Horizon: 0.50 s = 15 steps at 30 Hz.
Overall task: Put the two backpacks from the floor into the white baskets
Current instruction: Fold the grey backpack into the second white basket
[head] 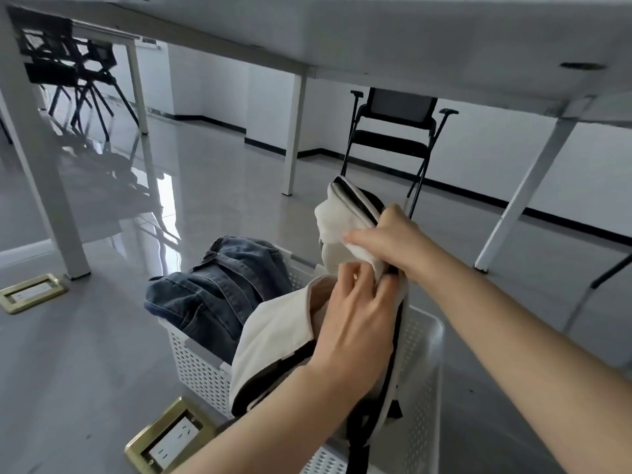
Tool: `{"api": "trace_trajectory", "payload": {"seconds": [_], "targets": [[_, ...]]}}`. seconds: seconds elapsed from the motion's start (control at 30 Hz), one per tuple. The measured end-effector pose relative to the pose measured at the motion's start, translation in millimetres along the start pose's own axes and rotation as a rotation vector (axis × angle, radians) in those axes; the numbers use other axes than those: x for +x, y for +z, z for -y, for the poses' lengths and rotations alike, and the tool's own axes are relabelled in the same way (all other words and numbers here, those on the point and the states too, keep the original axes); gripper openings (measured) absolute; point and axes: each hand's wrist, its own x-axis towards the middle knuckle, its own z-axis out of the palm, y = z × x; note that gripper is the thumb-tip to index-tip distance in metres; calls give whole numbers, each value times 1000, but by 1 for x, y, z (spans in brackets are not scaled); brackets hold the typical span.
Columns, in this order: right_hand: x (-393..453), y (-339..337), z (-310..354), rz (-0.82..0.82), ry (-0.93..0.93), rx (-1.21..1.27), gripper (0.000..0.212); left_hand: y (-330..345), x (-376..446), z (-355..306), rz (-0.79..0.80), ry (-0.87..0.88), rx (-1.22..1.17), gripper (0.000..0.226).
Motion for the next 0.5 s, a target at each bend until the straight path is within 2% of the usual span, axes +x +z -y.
{"api": "trace_trajectory", "payload": {"seconds": [0.07,0.13,0.23,0.3,0.37,0.43,0.5], "targets": [[7,-3,-9,-152,-17,25,38,-4,4,1,120,26,-77,56],[11,-10,-19,-253,9,174,26,-21,10,9,236,31,-185,74],[11,-24,-30,-324,60,508,24,-57,11,39,387,-256,-321,81],[9,-34,-32,-367,61,693,16,-65,0,78,539,-416,-227,119],[4,-45,-27,-383,41,848,10,-61,-15,99,805,-629,-217,145],[-3,-55,-16,-373,-3,989,14,-45,-31,101,882,-766,-380,155],[-9,-60,-6,-371,-40,1064,21,-29,-40,86,884,-851,-603,143]]}}
